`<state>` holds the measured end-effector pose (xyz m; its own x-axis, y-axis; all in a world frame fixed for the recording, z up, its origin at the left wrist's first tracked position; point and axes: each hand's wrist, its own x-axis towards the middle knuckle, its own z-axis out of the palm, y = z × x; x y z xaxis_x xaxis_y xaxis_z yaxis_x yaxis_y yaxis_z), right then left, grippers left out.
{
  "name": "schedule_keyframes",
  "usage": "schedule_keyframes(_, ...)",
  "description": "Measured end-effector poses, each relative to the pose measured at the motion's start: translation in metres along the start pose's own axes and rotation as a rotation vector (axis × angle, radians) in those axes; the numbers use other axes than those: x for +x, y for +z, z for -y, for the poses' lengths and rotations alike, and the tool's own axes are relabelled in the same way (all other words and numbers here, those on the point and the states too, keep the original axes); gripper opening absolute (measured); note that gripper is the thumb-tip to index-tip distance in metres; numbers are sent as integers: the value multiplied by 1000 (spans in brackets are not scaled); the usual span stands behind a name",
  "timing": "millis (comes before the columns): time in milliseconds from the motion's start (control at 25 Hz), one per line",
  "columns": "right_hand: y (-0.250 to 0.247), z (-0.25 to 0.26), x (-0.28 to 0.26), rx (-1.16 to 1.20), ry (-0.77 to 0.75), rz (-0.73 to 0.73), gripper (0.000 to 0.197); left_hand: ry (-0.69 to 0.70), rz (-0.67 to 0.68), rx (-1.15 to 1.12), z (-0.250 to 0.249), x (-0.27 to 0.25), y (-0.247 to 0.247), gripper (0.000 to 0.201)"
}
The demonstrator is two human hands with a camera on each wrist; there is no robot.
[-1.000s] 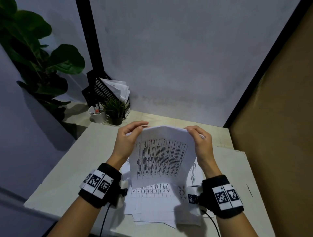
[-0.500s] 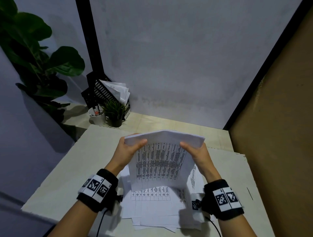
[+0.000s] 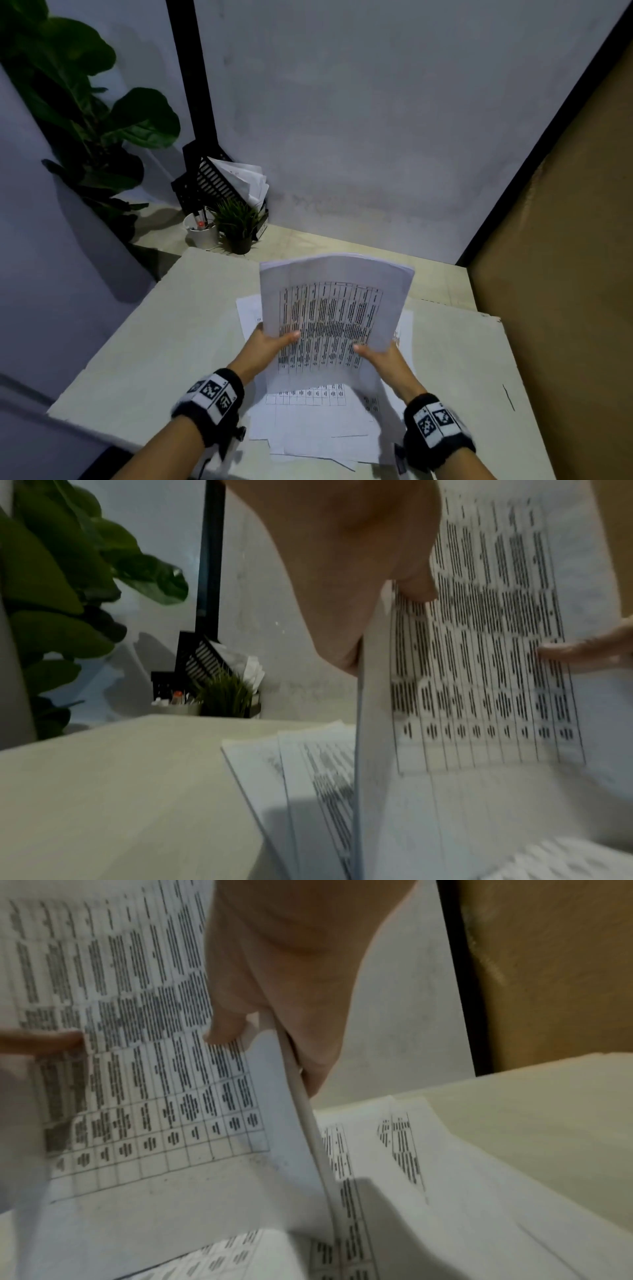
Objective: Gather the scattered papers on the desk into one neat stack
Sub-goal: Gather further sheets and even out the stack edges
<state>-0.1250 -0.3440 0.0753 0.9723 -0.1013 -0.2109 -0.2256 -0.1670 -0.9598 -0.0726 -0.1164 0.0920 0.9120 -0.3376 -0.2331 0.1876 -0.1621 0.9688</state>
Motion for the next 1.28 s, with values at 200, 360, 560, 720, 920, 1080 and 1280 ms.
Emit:
schedule_keyframes(200, -9, 8, 6, -68, 43, -61, 33, -4, -52, -75, -13, -4, 2, 58)
schedule_keyframes(360, -16, 24, 6, -8, -53, -118, 13, 37, -106, -92, -20, 5, -2, 78)
schedule_keyframes(560, -9, 38, 0, 96, -130, -239, 7, 98, -117, -63, -47, -1, 8, 16)
schedule_keyframes(720, -10, 38, -4, 59, -114, -157, 9, 117, -172, -136, -52, 3, 2, 13)
schedule_keyframes(920, -13, 36, -6, -38, -6, -178, 23, 157, -159, -176, -36, 15, -3, 55)
schedule_keyframes(1080, -29, 39, -6, -96, 0, -305, 11, 120, -120, -260, -14, 32, -14, 20)
schedule_keyframes(1280, -73, 30, -13, -80, 60, -520, 19, -363, -378, -47, 69, 41, -33, 53)
